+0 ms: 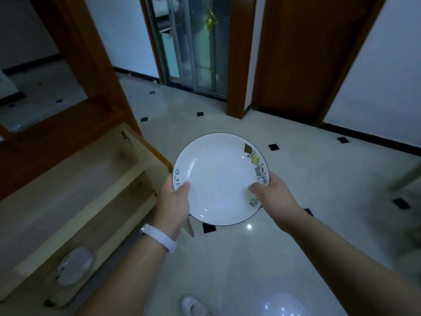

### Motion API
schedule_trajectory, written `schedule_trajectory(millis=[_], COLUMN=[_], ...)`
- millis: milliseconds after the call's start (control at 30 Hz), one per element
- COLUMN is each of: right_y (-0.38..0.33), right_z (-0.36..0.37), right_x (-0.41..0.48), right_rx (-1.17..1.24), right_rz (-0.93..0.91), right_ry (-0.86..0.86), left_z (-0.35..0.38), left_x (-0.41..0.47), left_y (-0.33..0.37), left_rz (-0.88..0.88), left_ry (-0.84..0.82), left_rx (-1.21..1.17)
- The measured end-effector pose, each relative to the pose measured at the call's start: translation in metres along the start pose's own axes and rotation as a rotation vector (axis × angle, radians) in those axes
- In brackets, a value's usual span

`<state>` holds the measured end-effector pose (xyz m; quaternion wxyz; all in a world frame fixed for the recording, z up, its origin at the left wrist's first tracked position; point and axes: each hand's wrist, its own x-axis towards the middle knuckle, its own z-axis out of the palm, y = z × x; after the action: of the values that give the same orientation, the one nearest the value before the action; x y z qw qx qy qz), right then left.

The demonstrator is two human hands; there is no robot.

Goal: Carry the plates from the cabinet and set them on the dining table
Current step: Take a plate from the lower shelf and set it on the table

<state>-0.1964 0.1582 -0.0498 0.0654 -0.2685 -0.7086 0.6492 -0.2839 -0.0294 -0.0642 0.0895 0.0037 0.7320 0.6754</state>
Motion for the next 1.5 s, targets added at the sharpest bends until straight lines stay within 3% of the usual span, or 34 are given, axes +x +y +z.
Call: schedule_trajectory(millis=[333, 600, 833, 1233, 1500], right_y=[0.047, 0.075, 0.091, 0.106, 0.126], right_z=[-0.201, -0.296, -0.353, -0.464, -0.519], right_x=[-0.144, -0.225, -0.225, -0.146, -0.194], right_rx=[0.115, 0.245, 0.274, 0.371, 0.402], right_rz=[0.051, 0.089, 0.13, 0.238, 0.309], right_ry=[0.508, 0.808, 1.007, 1.281, 1.541], left_z=[0.186, 0.303, 0.396, 0.586, 0.673], left_x=[-0.126, -0.201, -0.21, -0.172, -0.244], left_y=[0.025, 0.035, 0.033, 0.033, 0.026], left_rz=[0.048, 0.036, 0.022, 0.029, -0.017], left_ry=[-0.524, -0.85, -1.035, -1.296, -1.594], left_rx=[0.095, 0.098, 0.117, 0.216, 0.23])
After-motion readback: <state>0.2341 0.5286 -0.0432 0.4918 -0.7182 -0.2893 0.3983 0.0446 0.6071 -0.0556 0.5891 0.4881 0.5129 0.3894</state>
